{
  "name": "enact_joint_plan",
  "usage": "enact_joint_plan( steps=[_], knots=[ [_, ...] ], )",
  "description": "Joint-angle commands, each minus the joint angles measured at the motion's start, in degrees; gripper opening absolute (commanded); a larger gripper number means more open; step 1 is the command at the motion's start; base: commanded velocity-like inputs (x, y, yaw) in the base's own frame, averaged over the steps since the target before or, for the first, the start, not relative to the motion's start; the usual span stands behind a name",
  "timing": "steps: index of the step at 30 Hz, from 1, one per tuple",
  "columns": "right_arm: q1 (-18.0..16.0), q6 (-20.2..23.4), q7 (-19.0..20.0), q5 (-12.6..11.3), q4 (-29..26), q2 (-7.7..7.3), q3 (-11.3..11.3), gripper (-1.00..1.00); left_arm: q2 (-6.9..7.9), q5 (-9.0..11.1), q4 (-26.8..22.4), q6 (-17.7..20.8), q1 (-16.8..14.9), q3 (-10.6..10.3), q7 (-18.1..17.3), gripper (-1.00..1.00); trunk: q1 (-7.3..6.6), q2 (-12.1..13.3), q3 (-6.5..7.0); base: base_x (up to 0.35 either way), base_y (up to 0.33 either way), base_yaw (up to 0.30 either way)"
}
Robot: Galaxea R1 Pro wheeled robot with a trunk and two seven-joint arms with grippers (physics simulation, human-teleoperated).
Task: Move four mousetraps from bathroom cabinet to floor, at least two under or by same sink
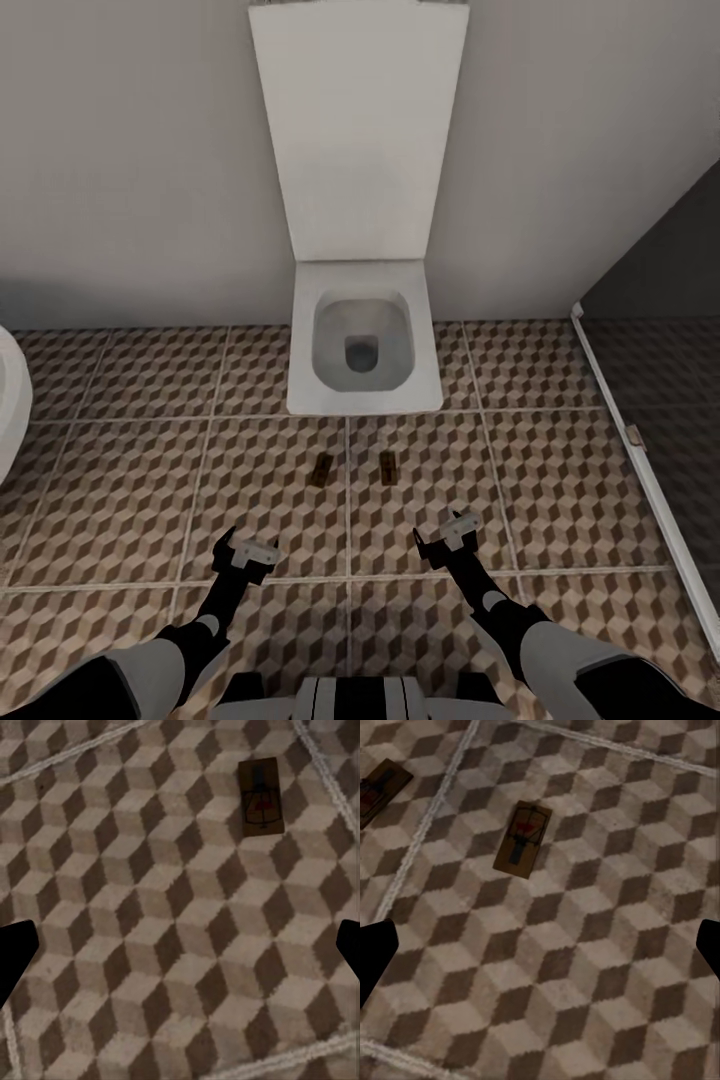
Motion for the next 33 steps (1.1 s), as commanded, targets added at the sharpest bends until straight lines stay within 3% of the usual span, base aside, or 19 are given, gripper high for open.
enact_joint_plan(
  steps=[1,33],
  knots=[
    [-0.03,-0.15,-0.23,0.57,0.06,0.0,-0.19,1.0,-0.07,0.17,0.22,-0.26,-0.05,-0.48,0.26,1.0,-0.23,0.4,0.16,0.0,0.0,0.0],
    [0.01,-0.17,-0.21,0.48,0.05,-0.01,-0.24,1.0,-0.17,0.34,0.21,-0.09,0.04,-0.3,0.26,1.0,-7.26,13.24,5.91,0.0,0.0,0.0]
  ],
)
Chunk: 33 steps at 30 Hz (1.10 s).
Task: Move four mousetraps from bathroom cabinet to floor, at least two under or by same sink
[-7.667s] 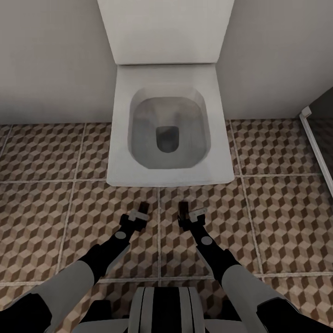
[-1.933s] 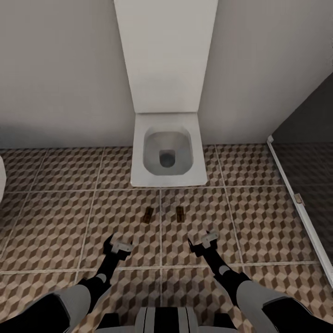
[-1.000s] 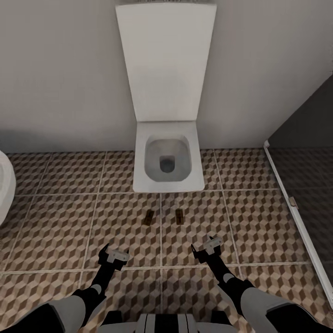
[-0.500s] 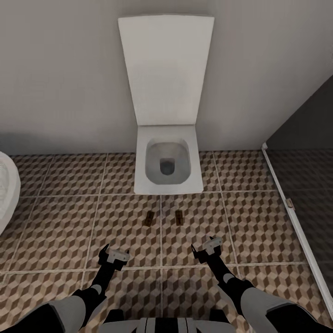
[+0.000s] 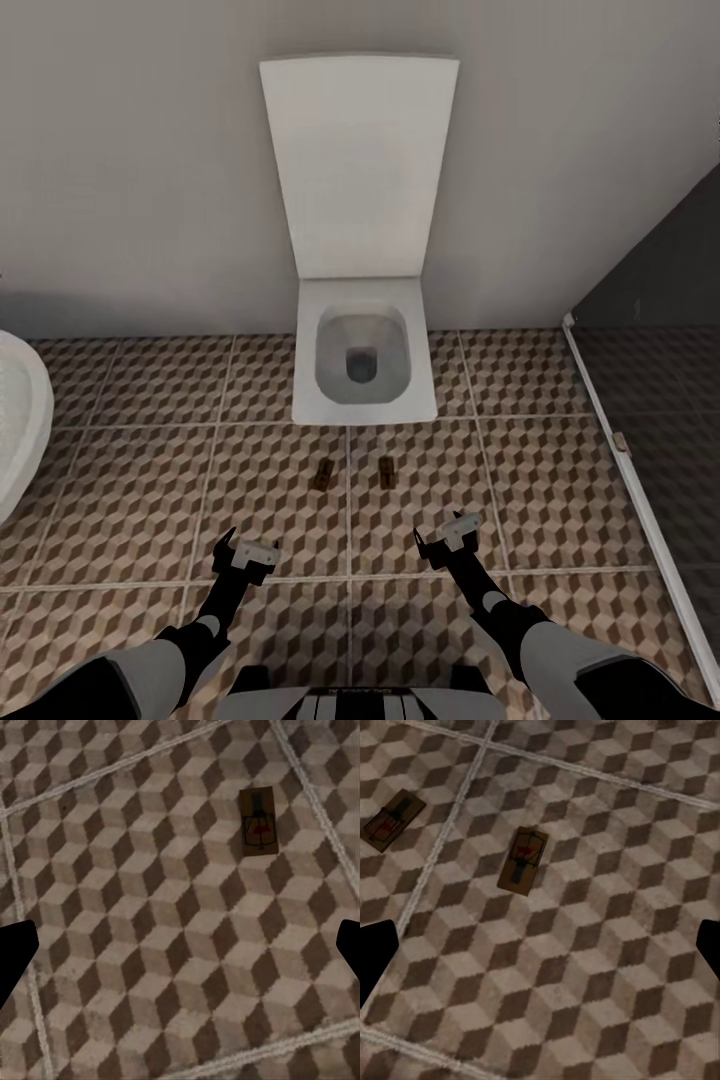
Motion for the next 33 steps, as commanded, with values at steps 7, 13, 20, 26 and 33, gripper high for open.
enact_joint_plan(
  steps=[7,13,20,26,33],
  knots=[
    [-0.03,-0.14,-0.24,0.57,0.06,0.0,-0.2,1.0,-0.07,0.17,0.23,-0.26,-0.05,-0.49,0.26,1.0,-1.55,2.81,1.24,0.0,0.0,0.0],
    [-0.03,-0.14,-0.25,0.57,0.06,0.0,-0.18,1.0,-0.07,0.17,0.23,-0.26,-0.05,-0.49,0.26,1.0,-2.86,5.21,2.31,0.0,0.0,0.0],
    [-0.03,-0.09,-0.25,0.57,0.06,0.0,-0.16,1.0,-0.07,0.18,0.23,-0.22,-0.06,-0.49,0.26,1.0,-4.4,8.02,3.57,0.0,0.0,0.0],
    [-0.03,-0.06,-0.25,0.57,0.07,0.0,-0.14,1.0,-0.07,0.18,0.23,-0.19,-0.05,-0.49,0.26,1.0,-5.72,10.43,4.65,0.0,0.0,0.0],
    [-0.03,-0.06,-0.25,0.57,0.06,0.02,-0.13,1.0,-0.14,0.17,0.23,-0.16,-0.05,-0.49,0.26,1.0,-7.26,13.23,5.91,0.0,0.0,0.0]
  ],
)
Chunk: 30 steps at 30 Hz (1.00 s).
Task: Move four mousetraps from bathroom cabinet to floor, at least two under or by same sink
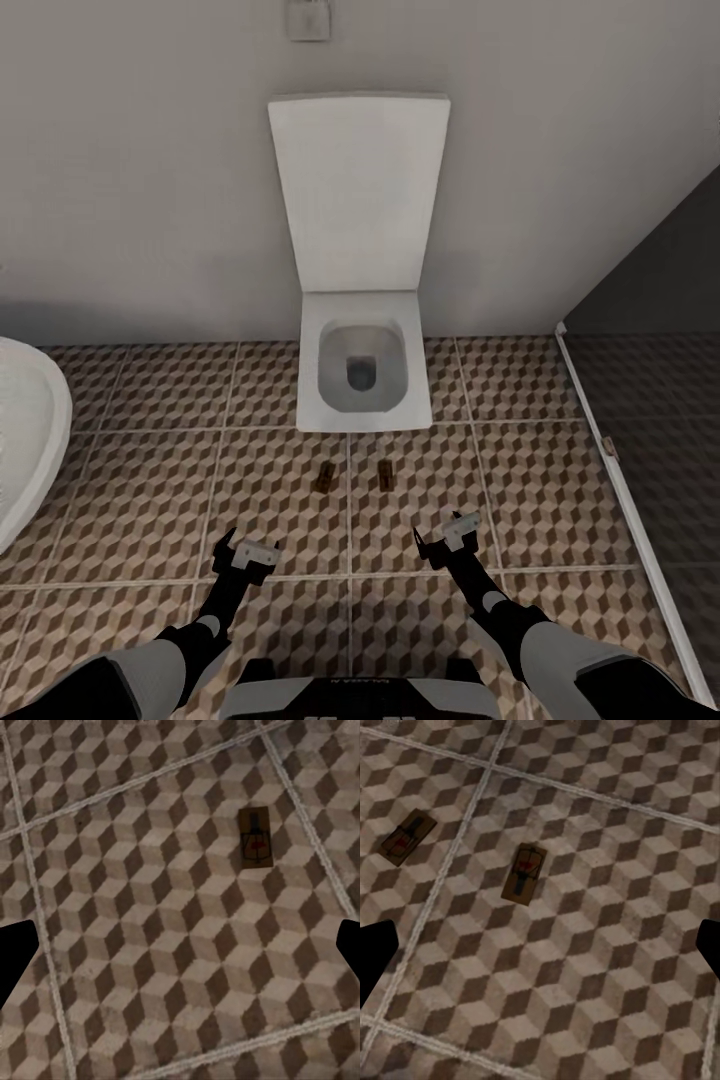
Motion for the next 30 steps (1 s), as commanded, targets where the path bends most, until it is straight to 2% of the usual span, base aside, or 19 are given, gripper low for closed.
enact_joint_plan(
  steps=[1,30],
  knots=[
    [-0.03,-0.14,-0.23,0.57,0.06,0.0,-0.19,1.0,-0.07,0.19,0.23,-0.27,-0.05,-0.49,0.26,1.0,-0.23,0.4,0.16,0.0,0.0,0.0],
    [-0.03,-0.14,-0.23,0.57,0.15,0.07,-0.19,1.0,-0.09,0.25,0.23,-0.07,-0.05,-0.49,0.26,1.0,-6.59,12.03,5.37,0.0,0.0,0.0]
  ],
)
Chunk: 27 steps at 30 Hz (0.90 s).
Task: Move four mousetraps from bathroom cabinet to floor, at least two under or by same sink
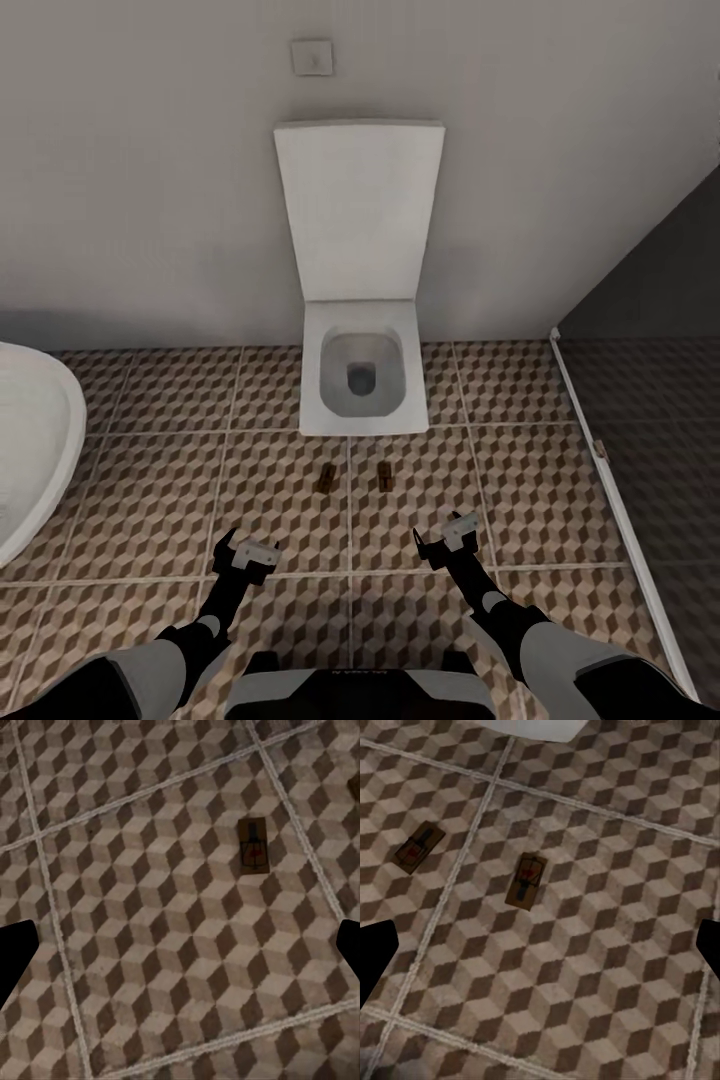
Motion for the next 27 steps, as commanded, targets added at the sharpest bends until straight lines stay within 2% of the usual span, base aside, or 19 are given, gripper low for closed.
enact_joint_plan(
  steps=[1,27],
  knots=[
    [-0.03,-0.15,-0.23,0.58,0.06,0.0,-0.19,1.0,-0.07,0.15,0.23,-0.25,-0.05,-0.49,0.26,1.0,-0.22,0.39,0.16,0.0,0.0,0.0],
    [-0.03,-0.05,-0.23,0.56,0.07,0.0,-0.19,1.0,-0.14,0.16,0.23,-0.21,-0.05,-0.49,0.26,1.0,-5.93,10.82,4.83,0.0,0.0,0.0]
  ],
)
